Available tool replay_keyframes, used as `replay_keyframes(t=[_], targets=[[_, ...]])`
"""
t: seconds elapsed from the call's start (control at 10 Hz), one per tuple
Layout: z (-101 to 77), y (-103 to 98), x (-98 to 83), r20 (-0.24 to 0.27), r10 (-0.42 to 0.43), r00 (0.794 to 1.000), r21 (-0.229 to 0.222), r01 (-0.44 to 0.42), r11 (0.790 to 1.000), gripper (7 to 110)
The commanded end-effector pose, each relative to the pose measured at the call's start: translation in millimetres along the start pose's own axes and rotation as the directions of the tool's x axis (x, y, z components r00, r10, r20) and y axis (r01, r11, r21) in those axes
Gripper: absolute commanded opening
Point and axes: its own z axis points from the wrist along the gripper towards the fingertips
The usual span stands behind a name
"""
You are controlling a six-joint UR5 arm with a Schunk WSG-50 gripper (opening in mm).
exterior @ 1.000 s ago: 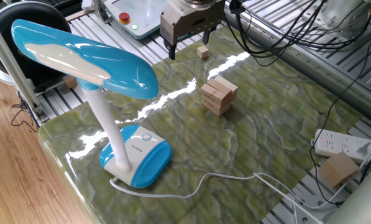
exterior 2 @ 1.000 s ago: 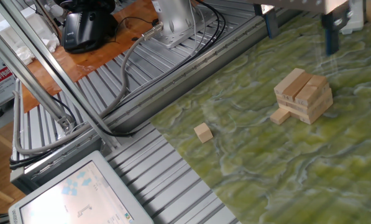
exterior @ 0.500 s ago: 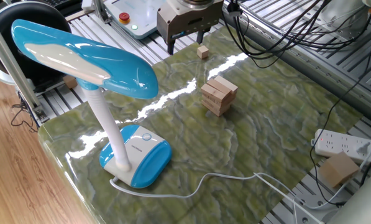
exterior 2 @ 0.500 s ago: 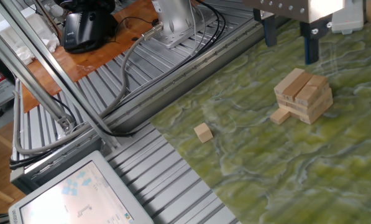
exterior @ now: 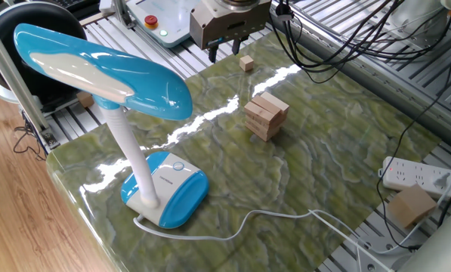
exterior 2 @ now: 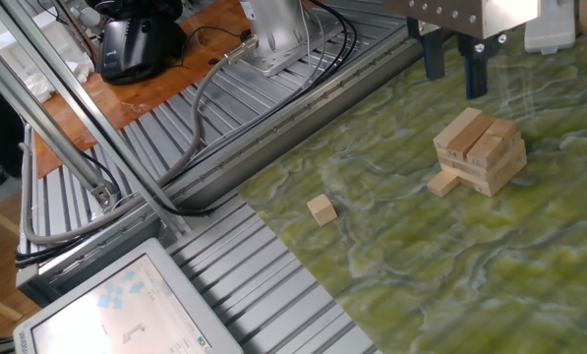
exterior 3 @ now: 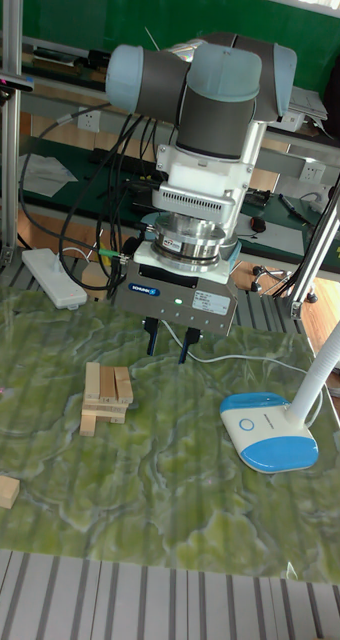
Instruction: Turn on the desk lamp by pressing the button
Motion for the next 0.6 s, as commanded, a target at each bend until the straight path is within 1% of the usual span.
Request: replay_keyframes(t=[0.0, 0.5], targets=[[-0.6, 1.2, -0.8, 0.002, 0.005, 1.0, -0.012, -0.005, 1.0, 7], [0.6, -1.2, -1.0, 0.003, 0.003, 1.0, -0.009, -0.003, 1.0, 7]])
